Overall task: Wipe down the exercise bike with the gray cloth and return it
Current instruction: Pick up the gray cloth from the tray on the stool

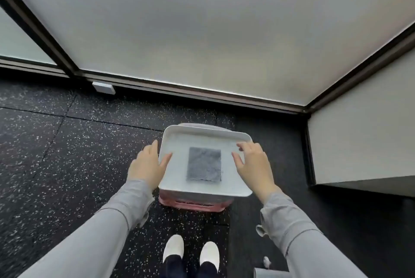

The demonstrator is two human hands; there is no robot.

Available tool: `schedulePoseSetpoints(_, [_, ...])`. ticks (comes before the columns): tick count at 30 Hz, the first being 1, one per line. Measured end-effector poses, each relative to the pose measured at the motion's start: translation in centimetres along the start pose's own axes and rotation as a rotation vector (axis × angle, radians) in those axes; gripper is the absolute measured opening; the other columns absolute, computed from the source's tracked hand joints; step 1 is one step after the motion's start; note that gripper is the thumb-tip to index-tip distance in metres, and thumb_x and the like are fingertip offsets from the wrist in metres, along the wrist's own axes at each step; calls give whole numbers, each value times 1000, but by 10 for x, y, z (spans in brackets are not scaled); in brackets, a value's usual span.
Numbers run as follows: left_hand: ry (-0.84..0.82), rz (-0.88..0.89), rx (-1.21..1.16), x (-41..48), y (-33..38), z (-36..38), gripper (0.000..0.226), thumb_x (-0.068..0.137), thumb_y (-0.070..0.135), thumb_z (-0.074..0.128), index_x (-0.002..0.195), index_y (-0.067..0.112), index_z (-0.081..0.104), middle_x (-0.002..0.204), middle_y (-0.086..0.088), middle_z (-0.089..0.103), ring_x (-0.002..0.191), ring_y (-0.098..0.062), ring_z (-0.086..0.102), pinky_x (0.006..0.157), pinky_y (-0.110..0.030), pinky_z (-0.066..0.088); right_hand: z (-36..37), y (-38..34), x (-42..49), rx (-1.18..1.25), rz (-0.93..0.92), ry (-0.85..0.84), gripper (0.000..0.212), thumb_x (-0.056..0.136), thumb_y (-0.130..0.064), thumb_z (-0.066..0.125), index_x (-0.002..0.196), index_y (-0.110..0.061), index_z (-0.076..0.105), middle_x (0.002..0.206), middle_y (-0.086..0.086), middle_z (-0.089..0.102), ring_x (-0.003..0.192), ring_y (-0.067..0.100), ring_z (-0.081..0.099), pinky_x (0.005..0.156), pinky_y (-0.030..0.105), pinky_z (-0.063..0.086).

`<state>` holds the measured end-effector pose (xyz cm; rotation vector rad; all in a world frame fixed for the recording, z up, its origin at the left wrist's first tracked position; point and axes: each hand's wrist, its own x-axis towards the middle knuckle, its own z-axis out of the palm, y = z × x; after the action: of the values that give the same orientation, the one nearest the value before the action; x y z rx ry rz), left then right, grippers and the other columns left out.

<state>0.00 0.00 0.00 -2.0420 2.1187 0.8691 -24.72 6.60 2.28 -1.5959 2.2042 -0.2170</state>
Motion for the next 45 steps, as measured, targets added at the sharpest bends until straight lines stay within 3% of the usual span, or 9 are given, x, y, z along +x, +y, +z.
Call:
schedulePoseSetpoints(7, [-29,-115,-71,37,-54,94,63,95,47,34,145,10,24,142,-13,43,127,-31,43,102,-48,40,115,39,21,-23,47,-83,38,96,-27,51,130,-9,51,128,7,56,120,25,45,100,38,36])
schedulePoseSetpoints(14, [23,-80,-170,63,-57,122,44,97,37,36,131,10,35,124,-15,55,110,-34,53,89,-48,47,148,41,70,-82,14,-36,42,96,-28,50,133,-9,45,130,10,50,121,28,40,98,37,31])
schedulePoseSetpoints(22, [38,-76,-228,66,-59,129,44,97,31,40,134,9,31,129,-14,50,113,-33,52,92,-46,44,159,34,88,-130,2,-75,25,90,-25,57,108,-8,54,117,11,52,113,29,41,92,38,32])
schedulePoseSetpoints(25, [30,-69,-241,66,-61,130,46,97,31,39,136,10,30,132,-13,48,116,-32,50,94,-46,43,160,30,86,35,34,-44,13,88,-16,56,97,-11,49,100,6,54,99,28,46,83,37,30])
schedulePoseSetpoints(28, [19,-67,-242,65,-63,129,48,97,33,39,138,11,28,133,-13,46,116,-32,50,96,-46,43,156,21,74,365,71,-32,19,91,-7,53,95,-16,37,80,-2,50,78,28,51,71,34,33])
schedulePoseSetpoints(31, [-19,-59,-240,65,-61,121,47,97,34,39,137,10,30,132,-14,48,116,-32,50,96,-45,44,147,9,62,536,69,23,21,93,-4,48,97,-19,34,87,1,54,79,24,54,66,30,35])
schedulePoseSetpoints(37, [-4,-62,-181,58,-41,78,59,97,38,38,145,9,21,142,-15,37,129,-32,37,107,-49,35,98,-21,46,716,51,109,14,96,-6,46,102,-17,42,87,-13,53,89,21,57,76,35,45])
schedulePoseSetpoints(41, [74,80,-335,43,-3,31,52,97,35,38,143,12,27,139,-11,40,126,-26,41,108,-46,35,38,-49,27,838,37,112,15,97,-6,46,102,-20,43,88,-7,55,85,15,55,77,32,47])
schedulePoseSetpoints(45, [18,152,-613,11,48,-13,49,98,37,36,141,14,30,129,-1,44,112,-14,44,95,-28,34,-28,-77,0,963,-43,128,14,96,-5,48,105,-16,45,95,1,58,88,11,55,80,27,46])
